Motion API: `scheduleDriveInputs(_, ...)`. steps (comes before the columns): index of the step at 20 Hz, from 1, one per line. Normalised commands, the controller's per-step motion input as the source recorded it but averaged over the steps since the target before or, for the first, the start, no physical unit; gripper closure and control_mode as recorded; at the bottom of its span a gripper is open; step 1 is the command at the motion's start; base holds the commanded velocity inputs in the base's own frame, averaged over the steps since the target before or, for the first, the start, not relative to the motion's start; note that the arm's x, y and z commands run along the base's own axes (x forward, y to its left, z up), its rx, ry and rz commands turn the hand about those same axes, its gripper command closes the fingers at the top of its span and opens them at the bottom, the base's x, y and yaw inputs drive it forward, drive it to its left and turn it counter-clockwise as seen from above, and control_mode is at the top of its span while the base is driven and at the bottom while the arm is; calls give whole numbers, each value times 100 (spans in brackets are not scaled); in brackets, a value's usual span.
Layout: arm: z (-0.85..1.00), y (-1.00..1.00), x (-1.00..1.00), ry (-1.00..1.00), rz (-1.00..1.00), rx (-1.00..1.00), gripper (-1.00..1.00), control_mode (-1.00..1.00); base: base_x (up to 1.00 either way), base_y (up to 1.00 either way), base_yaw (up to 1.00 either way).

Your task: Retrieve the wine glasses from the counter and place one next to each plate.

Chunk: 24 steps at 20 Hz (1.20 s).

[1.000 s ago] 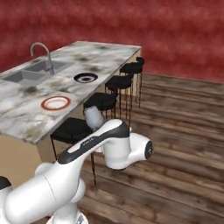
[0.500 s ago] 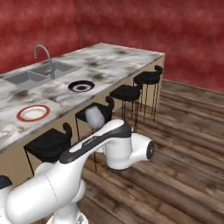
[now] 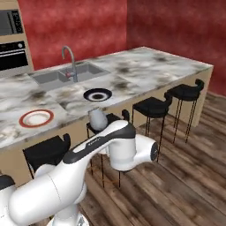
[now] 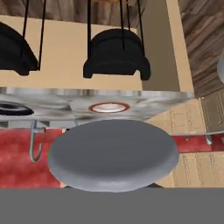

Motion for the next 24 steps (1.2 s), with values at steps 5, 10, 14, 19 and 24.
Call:
scheduleDriveInputs(5,0,0,0,0,0,0,100,100,7,-1,55)
scheduleDriveInputs(10,0,0,0,0,0,0,100,100,0,-10,51)
scheduleDriveInputs(14,0,0,0,0,0,0,100,100,9,-28,46)
scheduleDriveInputs(19,0,0,0,0,0,0,100,100,3,-54,43)
scheduleDriveInputs(24,0,0,0,0,0,0,100,100,-1,-64,42)
